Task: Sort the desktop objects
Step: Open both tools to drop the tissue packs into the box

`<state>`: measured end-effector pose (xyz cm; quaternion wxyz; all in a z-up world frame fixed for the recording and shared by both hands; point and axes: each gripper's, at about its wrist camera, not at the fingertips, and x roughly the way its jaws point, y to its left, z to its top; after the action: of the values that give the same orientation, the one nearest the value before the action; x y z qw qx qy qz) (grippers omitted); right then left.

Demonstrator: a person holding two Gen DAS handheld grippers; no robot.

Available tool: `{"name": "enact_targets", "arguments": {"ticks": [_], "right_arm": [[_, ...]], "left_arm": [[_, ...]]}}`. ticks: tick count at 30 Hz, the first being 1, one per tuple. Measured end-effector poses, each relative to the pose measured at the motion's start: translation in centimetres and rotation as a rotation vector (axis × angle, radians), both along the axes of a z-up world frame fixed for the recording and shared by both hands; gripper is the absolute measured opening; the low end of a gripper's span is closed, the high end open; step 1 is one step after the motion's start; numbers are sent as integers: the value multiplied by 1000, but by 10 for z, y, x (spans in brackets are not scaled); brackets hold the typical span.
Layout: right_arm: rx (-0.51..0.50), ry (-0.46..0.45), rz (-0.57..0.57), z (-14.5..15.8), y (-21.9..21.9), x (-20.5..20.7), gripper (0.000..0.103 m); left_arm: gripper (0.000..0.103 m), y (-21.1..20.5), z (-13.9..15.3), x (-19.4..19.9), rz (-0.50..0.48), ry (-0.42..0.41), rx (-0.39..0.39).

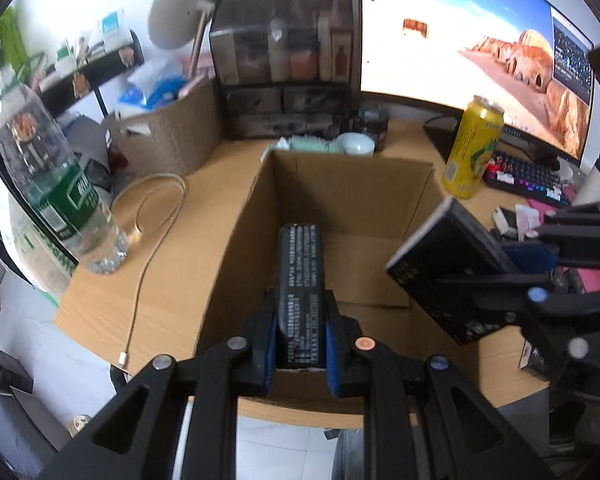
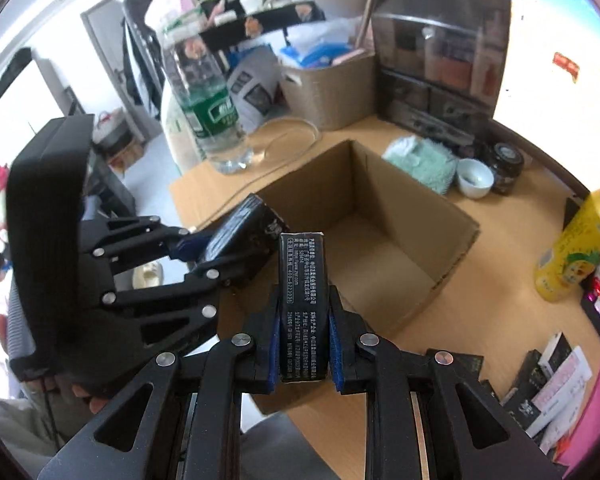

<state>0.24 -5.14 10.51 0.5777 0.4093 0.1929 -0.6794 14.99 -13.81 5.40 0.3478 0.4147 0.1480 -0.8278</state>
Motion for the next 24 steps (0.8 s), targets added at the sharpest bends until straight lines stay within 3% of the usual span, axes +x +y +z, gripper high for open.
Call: {"name": "enact_targets", "arguments": {"ticks": [4,6,8,9,16,21,24], "right_arm": [[35,15,-23,-11,-4,-4,24],[36,15,-31,-12,-1,-5,25],[31,4,-27,-10,4,-8,25],[28,0,-34,-9,8,-10,25],[-31,4,-92,12,65,-23,25],[10,44,-225,7,137,-44,28],[60,44,-317,-10,177,-59,33]], "left_arm": [[20,-1,-9,0,-8,-15,17],[27,4,-8,0,-3,-17,-15],[58,8,-3,-2,-4,-15,-27],[63,11,0,-2,-7,-8,-33],[64,40,27,-14,-50,11,-88],[64,91,45,-43,-208,53,-87],[64,128,35,-74,-350,34,-53]]}}
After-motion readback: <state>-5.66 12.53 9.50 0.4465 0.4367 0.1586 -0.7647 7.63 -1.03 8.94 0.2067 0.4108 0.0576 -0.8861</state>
